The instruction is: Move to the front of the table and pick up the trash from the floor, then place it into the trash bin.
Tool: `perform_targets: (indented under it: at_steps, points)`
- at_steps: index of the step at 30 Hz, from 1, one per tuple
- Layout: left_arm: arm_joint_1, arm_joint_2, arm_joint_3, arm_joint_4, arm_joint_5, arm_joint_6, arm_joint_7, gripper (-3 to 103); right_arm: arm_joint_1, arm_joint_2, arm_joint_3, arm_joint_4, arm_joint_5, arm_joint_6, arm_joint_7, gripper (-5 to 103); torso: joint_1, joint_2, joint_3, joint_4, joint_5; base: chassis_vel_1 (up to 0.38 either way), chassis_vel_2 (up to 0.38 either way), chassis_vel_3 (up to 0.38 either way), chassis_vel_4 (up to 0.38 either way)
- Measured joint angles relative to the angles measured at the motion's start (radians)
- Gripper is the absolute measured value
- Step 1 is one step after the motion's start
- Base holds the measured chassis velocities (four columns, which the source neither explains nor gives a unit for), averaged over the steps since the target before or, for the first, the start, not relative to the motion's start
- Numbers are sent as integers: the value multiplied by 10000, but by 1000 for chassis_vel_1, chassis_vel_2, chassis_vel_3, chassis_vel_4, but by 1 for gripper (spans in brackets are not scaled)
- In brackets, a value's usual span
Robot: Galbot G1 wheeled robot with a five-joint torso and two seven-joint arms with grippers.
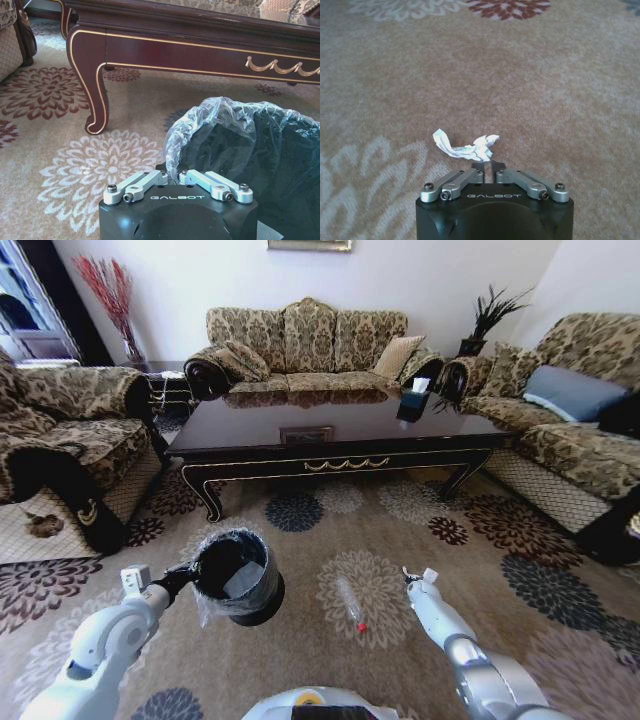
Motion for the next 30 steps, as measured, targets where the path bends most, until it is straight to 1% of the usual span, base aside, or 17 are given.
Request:
perform_targets:
  at_steps: [1, 2, 4, 7, 8, 10, 11, 13, 14, 17, 18, 20, 22, 25, 26, 28, 30]
  points:
    - [0, 0, 0, 0, 0, 0, 0, 4, 0, 0, 0, 0, 0, 0, 0, 5, 0, 0, 0, 0, 0, 0, 0, 0, 0]
    - [6, 6, -15, -18, -7, 1, 3, 4, -10, -3, -5, 201, 407, -124, 192, 16, 0, 0, 0, 1, 0, 0, 0, 0, 0]
    - [10, 7, -24, -25, -11, 1, 4, 4, -11, 1, -5, 342, 710, -211, 345, 16, 0, 0, 0, 0, 0, 0, 0, 0, 0]
    - [42, -11, -28, -50, -11, 2, 4, 4, 68, 105, 12, 570, 1356, -324, 755, 33, 0, 0, 0, 1, 0, 0, 0, 0, 0]
    - [42, -11, -28, -50, -11, 2, 4, 4, 68, 105, 12, 570, 1356, -324, 755, 33, 0, 0, 0, 1, 0, 0, 0, 0, 0]
    - [73, -33, -28, -95, -4, 5, 4, 4, 186, 202, 63, 522, 1432, -302, 882, 44, 0, 0, 0, 3, 0, 0, 0, 0, 0]
    - [82, -35, -28, -110, 0, 5, 5, 4, 232, 236, 97, 461, 1432, -284, 918, 44, 0, 0, 0, 2, 0, 0, 0, 0, 0]
    - [105, -32, -39, -131, 3, 6, 5, 4, 326, 299, 196, 273, 1371, -249, 941, 55, 0, 0, 0, 2, 0, 0, 0, 0, 0]
    - [105, -32, -39, -131, 3, 6, 5, 4, 326, 299, 196, 273, 1371, -249, 941, 55, 0, 0, 0, 2, 0, 0, 0, 0, 0]
    - [146, 20, -86, -175, 3, 10, 5, 4, 493, 335, 411, -93, 1187, -192, 912, 71, 0, 0, 0, 1, -1, 0, 0, 0, 0]
    - [146, 20, -86, -175, 3, 10, 5, 4, 493, 335, 411, -93, 1187, -192, 912, 71, 0, 0, 0, 1, -1, 0, 0, 0, 0]
    - [154, 80, -111, -182, -13, 11, 4, 4, 624, 338, 592, -370, 1064, -183, 850, 82, 0, 0, 0, 1, 0, 0, 0, 0, 0]
    - [153, 91, -111, -182, -17, 12, 5, 4, 653, 337, 630, -423, 1053, -180, 831, 82, 0, 0, 0, 1, 0, 0, 0, 0, 0]
    - [133, 111, -101, -182, -24, 18, 5, 4, 752, 335, 777, -593, 1023, -151, 721, 100, -1, 0, 0, 1, 0, 0, 0, 0, 0]
    - [126, 112, -87, -182, -25, 18, 5, 4, 802, 345, 848, -690, 965, -122, 666, 95, 0, 0, 0, 1, -1, 0, 0, 0, 0]
    - [124, 112, -78, -182, -27, 19, 4, 4, 828, 357, 889, -750, 930, -106, 631, 95, 0, 0, 0, 1, -1, 0, 0, 0, 0]
    - [123, 112, -68, -182, -29, 22, 5, 4, 906, 409, 1009, -950, 781, -68, 507, 85, 0, 0, 0, 1, 1, 0, 0, 0, 0]
